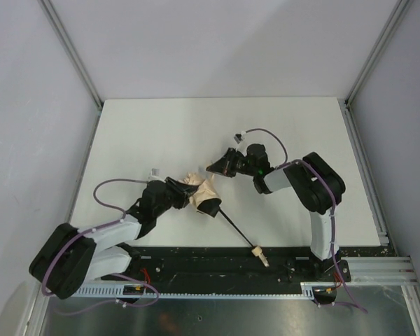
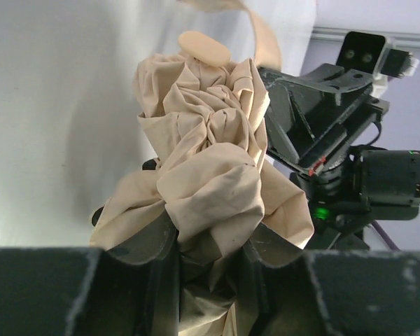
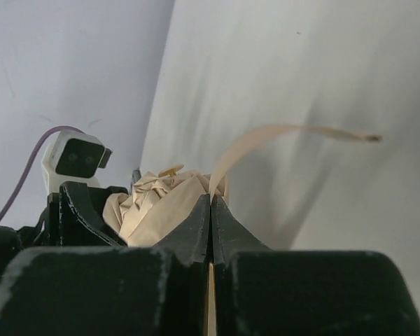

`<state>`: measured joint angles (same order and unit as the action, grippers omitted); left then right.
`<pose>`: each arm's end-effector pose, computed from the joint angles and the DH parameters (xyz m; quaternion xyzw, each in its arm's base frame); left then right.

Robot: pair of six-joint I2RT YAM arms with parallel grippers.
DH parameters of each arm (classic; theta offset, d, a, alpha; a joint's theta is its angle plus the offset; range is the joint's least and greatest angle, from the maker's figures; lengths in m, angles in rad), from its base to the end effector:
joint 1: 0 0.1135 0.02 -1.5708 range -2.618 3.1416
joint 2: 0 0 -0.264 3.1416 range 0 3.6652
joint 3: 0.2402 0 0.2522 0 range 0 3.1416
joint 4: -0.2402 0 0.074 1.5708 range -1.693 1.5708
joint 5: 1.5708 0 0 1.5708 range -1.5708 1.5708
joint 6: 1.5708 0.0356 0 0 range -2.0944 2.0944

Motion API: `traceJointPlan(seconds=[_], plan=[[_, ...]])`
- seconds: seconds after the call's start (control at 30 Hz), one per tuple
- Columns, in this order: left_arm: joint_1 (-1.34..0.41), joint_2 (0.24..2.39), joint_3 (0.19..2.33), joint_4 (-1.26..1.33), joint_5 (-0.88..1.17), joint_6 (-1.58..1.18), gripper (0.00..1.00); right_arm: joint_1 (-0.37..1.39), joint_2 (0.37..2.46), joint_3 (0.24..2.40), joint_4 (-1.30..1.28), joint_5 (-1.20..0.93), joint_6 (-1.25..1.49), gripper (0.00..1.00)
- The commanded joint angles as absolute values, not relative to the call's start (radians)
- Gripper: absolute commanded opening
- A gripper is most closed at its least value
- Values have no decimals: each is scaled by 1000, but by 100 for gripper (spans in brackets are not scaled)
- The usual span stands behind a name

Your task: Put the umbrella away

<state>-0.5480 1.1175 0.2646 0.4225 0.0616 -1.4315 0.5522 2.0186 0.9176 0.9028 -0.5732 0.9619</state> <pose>0.1783 -0.1114 0.1601 -0.3447 0.7677 -0.4652 0.2745 0.3309 0.2266 0.1397 -0.0244 0.7630 0.5764 0.2916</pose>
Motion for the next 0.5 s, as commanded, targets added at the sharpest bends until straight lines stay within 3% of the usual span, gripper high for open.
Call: traceJointPlan(seconds=[0.0, 0.13, 0.2, 0.27, 0.4, 0.47], plan=[[-568, 1186, 223, 550, 29, -1427, 0, 529, 2046, 925, 961, -508, 899, 0], [-568, 1217, 189, 567, -26, -1446, 0, 515, 2018, 1028, 642, -492, 766, 1], [-568, 1220, 170, 569, -59, -1469, 0, 516, 2011, 1143, 355, -479, 607, 9], [-567, 1230, 157, 569, -79, -1498, 0, 514, 2007, 1246, 49, -451, 465, 28], [-565, 1283, 158, 569, -80, -1549, 0, 503, 1930, 1300, -243, -366, 278, 73], [-567, 1306, 161, 569, -78, -1565, 0, 513, 1866, 1297, -319, -288, 233, 86]])
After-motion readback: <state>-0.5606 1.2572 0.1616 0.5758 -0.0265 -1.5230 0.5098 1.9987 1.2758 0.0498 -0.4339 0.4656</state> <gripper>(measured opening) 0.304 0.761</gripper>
